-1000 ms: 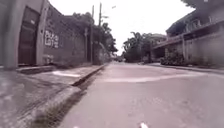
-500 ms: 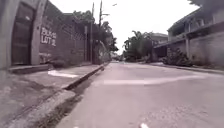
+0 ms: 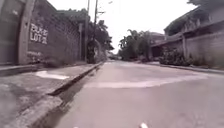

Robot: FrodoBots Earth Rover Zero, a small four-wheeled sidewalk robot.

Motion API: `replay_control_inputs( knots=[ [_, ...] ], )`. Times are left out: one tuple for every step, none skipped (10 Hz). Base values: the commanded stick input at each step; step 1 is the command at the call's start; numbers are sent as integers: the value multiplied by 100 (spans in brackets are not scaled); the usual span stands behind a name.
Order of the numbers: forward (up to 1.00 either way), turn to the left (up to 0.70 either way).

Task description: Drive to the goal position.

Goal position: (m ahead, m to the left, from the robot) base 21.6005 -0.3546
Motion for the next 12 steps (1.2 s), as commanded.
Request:
replay_control_inputs(
  knots=[
    [70, 0],
    [70, 0],
    [70, 0],
    [70, 0],
    [70, 0],
    [70, 0],
    [70, -5],
    [70, -19],
    [70, -20],
    [70, 0],
    [70, 0],
    [70, 0]
  ],
)
